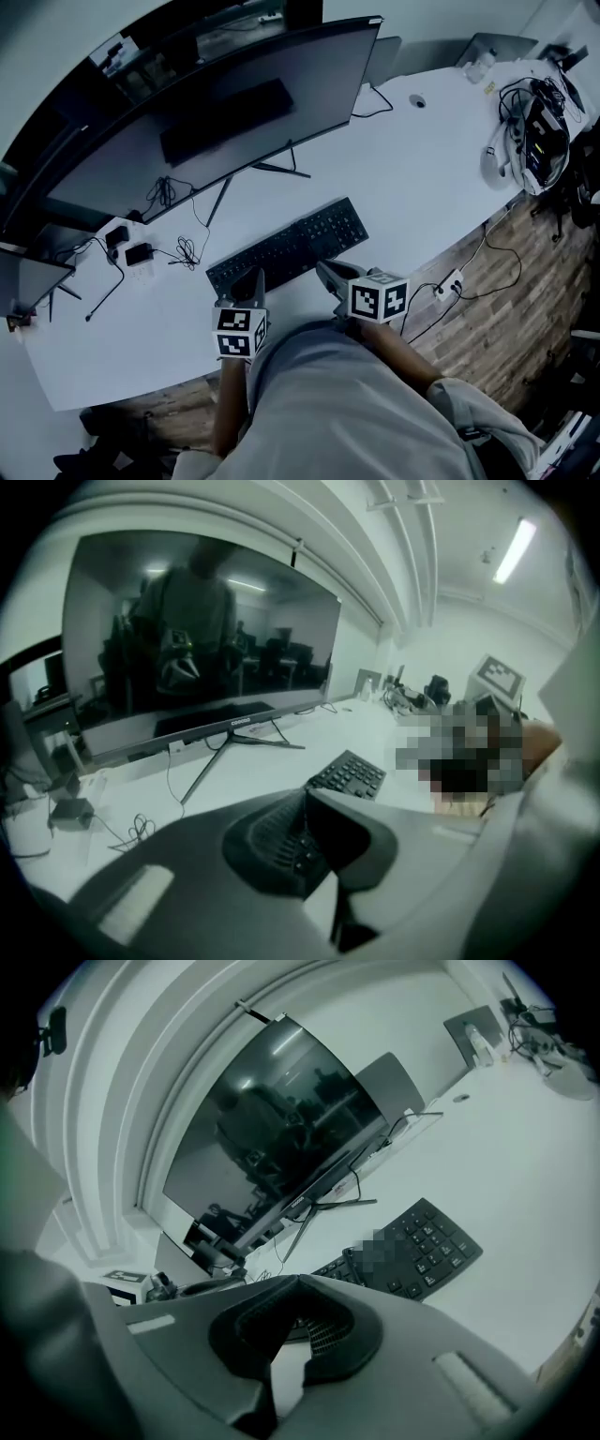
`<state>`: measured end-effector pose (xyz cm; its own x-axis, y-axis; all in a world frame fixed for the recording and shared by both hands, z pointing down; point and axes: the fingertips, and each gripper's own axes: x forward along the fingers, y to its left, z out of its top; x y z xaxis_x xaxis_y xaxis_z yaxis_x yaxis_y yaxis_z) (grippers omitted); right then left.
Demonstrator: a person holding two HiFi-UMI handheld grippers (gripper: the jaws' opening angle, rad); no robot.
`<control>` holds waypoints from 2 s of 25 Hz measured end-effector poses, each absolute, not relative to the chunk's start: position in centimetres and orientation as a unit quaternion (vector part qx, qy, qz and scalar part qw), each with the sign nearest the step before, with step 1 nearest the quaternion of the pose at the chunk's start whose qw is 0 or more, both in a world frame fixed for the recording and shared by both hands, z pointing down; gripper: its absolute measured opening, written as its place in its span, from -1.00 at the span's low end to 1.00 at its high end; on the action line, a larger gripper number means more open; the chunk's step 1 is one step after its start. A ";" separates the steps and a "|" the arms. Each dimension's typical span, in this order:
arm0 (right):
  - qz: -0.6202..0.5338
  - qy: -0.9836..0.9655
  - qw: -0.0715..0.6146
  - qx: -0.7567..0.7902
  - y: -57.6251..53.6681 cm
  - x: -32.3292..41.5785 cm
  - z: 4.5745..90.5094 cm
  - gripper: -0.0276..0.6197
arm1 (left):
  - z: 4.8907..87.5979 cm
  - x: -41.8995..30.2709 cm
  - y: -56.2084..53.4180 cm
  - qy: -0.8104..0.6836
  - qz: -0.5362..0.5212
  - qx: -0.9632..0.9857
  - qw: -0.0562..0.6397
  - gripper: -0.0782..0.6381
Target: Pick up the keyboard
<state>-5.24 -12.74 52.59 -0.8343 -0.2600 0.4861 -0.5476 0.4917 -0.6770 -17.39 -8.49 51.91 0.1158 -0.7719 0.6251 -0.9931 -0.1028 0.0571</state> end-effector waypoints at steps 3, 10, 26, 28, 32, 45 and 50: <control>0.454 -0.844 0.170 0.231 -12.8 -6.0 53.1 -0.91 | 52.8 -17.6 -10.2 -0.605 0.245 0.718 0.241 -0.78; 0.469 -0.834 0.179 0.231 -12.5 -6.8 54.6 -0.91 | 55.8 -18.6 -12.9 -0.559 0.322 0.732 0.218 -0.78; 0.581 -0.749 0.228 0.222 -8.0 -6.8 63.0 -0.91 | 63.0 -17.6 -16.4 -0.433 0.399 0.764 0.263 -0.78; 0.561 -0.756 0.255 0.218 -7.8 -7.0 64.1 -0.92 | 63.4 -17.4 -16.5 -0.427 0.403 0.765 0.266 -0.78; 0.548 -0.760 0.277 0.215 -7.8 -7.8 65.1 -0.93 | 64.1 -17.3 -17.0 -0.420 0.403 0.765 0.277 -0.78; 0.581 -0.736 0.284 0.199 -8.1 -9.6 67.3 -0.95 | 65.3 -16.6 -17.6 -0.354 0.407 0.783 0.310 -0.78; 0.563 -0.743 0.306 0.194 -8.0 -9.5 67.6 -0.95 | 65.5 -16.2 -17.6 -0.329 0.404 0.790 0.325 -0.78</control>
<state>-9.50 -8.01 67.56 -0.7376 0.0562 0.6729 -0.6324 0.2918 -0.7175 -16.18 -17.59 65.49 0.4578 -0.2574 0.8510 -0.7818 -0.5724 0.2475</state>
